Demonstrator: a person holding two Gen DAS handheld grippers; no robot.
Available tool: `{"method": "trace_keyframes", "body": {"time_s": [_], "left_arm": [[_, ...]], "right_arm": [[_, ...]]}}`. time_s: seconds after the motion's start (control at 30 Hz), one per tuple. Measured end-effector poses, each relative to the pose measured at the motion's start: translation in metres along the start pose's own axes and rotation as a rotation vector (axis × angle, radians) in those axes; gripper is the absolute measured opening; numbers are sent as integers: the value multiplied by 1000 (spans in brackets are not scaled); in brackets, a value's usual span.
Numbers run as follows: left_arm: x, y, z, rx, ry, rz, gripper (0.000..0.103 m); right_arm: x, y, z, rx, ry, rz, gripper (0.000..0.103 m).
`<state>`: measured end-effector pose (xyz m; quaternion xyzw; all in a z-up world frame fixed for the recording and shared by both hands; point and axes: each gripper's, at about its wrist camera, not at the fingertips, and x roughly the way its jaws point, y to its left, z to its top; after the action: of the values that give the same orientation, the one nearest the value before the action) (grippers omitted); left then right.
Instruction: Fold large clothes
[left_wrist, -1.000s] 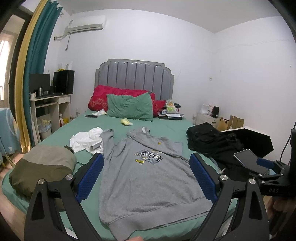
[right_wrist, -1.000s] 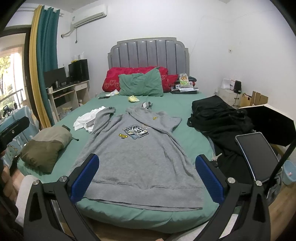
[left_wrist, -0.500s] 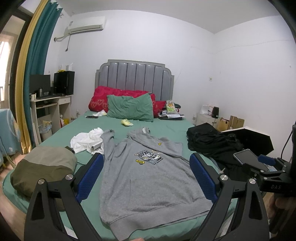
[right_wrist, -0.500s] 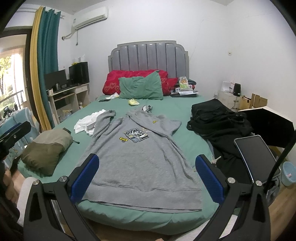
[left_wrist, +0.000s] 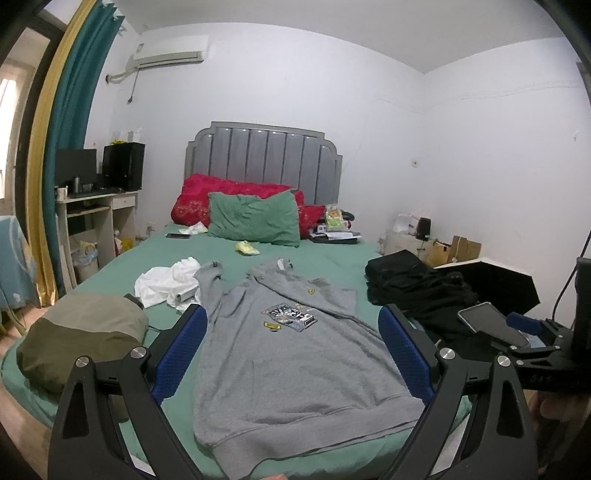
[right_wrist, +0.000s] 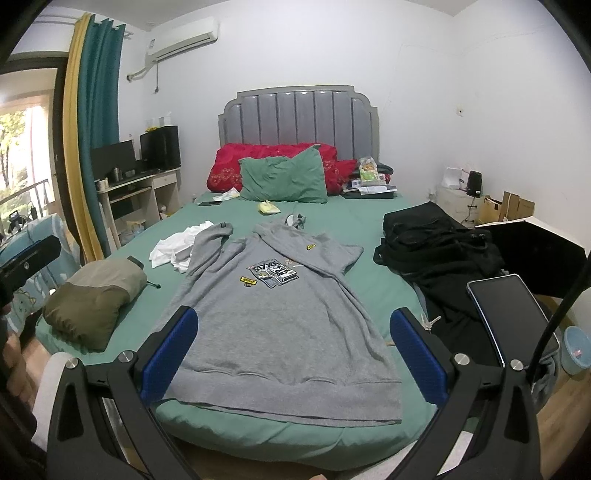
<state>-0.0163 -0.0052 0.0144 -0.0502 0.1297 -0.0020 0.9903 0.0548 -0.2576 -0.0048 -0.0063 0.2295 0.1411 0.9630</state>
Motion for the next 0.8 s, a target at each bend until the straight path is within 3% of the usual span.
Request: {"method": "trace_keyframes", "body": {"time_s": [0.8], "left_arm": [[9, 12, 1, 1, 15, 6, 96]], "right_arm": [[8, 4, 2, -18, 16, 4, 103]]}}
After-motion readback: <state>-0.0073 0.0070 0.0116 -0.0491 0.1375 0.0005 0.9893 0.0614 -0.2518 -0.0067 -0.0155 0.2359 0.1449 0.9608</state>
